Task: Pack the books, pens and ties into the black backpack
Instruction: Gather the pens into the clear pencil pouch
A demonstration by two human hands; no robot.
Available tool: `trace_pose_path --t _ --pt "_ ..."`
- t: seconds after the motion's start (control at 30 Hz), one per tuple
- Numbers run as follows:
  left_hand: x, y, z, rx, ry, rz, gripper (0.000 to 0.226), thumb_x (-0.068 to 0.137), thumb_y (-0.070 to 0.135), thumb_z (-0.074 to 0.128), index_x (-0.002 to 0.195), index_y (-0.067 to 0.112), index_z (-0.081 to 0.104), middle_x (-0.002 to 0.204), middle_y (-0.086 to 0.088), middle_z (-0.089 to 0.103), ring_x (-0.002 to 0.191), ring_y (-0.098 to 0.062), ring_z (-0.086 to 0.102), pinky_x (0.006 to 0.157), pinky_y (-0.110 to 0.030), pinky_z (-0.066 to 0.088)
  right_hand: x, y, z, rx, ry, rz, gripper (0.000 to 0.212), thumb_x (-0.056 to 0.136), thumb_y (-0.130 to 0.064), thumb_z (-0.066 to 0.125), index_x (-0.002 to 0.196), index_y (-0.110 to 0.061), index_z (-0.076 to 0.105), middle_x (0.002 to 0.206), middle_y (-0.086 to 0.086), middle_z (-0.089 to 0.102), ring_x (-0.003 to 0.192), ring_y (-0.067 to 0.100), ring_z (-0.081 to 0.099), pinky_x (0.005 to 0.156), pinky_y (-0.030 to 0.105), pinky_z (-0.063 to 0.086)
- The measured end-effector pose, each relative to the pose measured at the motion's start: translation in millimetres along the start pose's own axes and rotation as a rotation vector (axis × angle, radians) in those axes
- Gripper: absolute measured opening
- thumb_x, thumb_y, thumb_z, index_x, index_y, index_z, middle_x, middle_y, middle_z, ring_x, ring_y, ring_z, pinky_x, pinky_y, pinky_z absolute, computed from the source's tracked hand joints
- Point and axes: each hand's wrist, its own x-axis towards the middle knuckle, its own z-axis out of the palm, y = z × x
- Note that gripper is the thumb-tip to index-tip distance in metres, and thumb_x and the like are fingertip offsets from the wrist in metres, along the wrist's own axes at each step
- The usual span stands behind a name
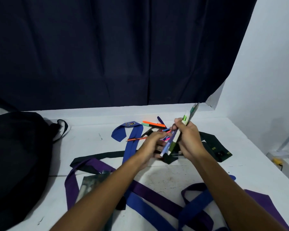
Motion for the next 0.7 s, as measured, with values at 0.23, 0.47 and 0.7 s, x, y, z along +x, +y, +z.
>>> trace_pose_path --t 0.23,0.47,0.7 --pt "-10 -12 4 -0.887 0.112 -0.088 0.056 0.091 0.055 0.046 0.108 0.006 0.064 0.122 -0.018 0.066 0.114 -0.037 0.062 0.098 -0.055 0.046 -13 12 23 0.215 -0.082 0.020 0.010 0.098 -0.005 0.046 0.102 -0.010 0.053 0.070 0.006 0.056 0.062 0.016 0.056 0.068 0.031 0.054" --pt "-27 0 -14 -0.671 0.308 -0.013 0.042 0.101 0.046 0.034 0.089 0.014 0.057 0.087 -0.007 0.066 0.086 -0.022 0.063 0.077 -0.036 0.050 -14 34 49 0.220 -0.117 0.076 0.009 0.098 -0.005 0.046 0.100 -0.009 0.054 0.065 0.006 0.053 0.057 0.019 0.052 0.065 0.033 0.050" --pt "-102 -23 -113 0.615 0.499 0.016 0.012 0.084 0.028 0.067 0.089 0.022 0.058 0.081 0.007 0.065 0.077 -0.015 0.059 0.073 -0.031 0.047 -31 63 60 0.116 -0.407 0.561 0.008 0.098 -0.006 0.047 0.095 -0.007 0.055 0.064 0.006 0.051 0.050 0.018 0.052 0.060 0.038 0.053"
